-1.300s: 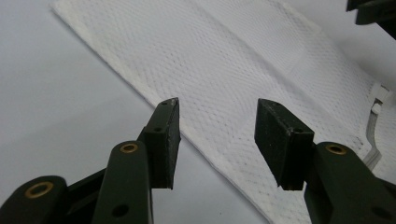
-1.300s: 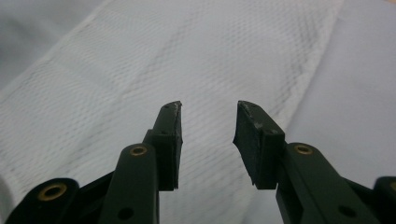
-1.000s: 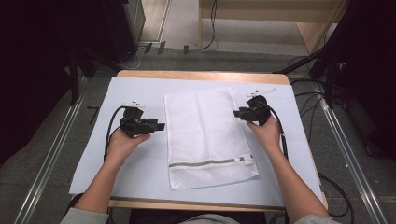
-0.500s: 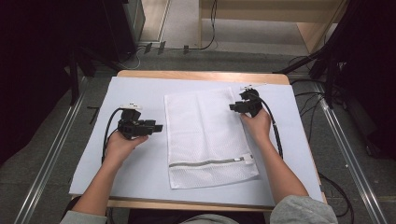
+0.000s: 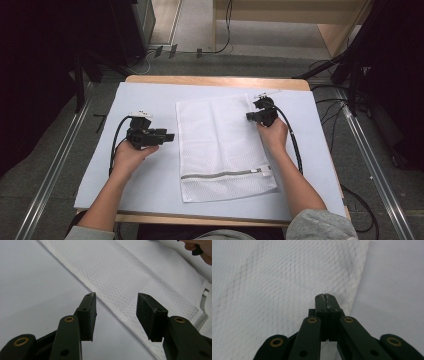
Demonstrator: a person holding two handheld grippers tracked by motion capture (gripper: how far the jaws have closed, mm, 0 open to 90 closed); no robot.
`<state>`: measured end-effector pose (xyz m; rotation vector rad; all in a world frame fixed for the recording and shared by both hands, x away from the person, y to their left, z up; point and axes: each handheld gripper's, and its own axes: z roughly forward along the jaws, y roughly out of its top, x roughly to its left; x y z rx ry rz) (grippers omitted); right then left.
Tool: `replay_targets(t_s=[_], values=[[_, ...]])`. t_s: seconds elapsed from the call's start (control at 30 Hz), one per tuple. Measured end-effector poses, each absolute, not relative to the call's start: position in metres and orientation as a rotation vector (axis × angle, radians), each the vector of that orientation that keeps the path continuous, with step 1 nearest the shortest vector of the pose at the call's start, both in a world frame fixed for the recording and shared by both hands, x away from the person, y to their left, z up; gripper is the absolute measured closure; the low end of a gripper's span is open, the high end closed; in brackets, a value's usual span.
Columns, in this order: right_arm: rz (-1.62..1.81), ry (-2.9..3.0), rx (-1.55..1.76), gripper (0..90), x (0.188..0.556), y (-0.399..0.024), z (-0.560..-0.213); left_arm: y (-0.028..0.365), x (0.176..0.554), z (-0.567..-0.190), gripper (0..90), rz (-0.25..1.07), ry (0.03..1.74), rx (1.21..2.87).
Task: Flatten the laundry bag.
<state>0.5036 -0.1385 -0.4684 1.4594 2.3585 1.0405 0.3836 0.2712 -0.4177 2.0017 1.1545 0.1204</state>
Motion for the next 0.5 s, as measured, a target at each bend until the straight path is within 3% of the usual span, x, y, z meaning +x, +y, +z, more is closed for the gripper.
replay_targets(t_s=[0.03, 0.07, 0.1, 0.17, 0.27, 0.43, 0.5], values=[[1.054, 2.35, 1.463, 87.9, 0.5044, -0.141, -0.4679, 0.2711, 0.3837, -0.4181, 51.2, 0.119, 1.153, 2.0], [1.06, 2.336, 1.461, 78.3, 0.5052, -0.1416, -0.4677, 0.2711, 0.3837, -0.4181, 51.2, 0.119, 1.153, 2.0], [1.06, 2.336, 1.461, 78.3, 0.5052, -0.1416, -0.4677, 0.2713, 0.3838, -0.4181, 51.2, 0.12, 1.154, 2.001], [1.055, 2.299, 1.455, 68.7, 0.5065, -0.1416, -0.468, 0.2717, 0.3839, -0.4182, 51.2, 0.12, 1.155, 2.001], [1.023, 2.259, 1.457, 61.0, 0.5079, -0.1406, -0.47, 0.2722, 0.3842, -0.4182, 51.2, 0.121, 1.158, 2.004], [1.034, 2.235, 1.479, 62.7, 0.5095, -0.1411, -0.4719, 0.2723, 0.3843, -0.4184, 51.2, 0.121, 1.157, 2.006], [1.016, 2.259, 1.443, 71.0, 0.5078, -0.1383, -0.4713, 0.2721, 0.3845, -0.4185, 51.3, 0.119, 1.157, 2.004]])
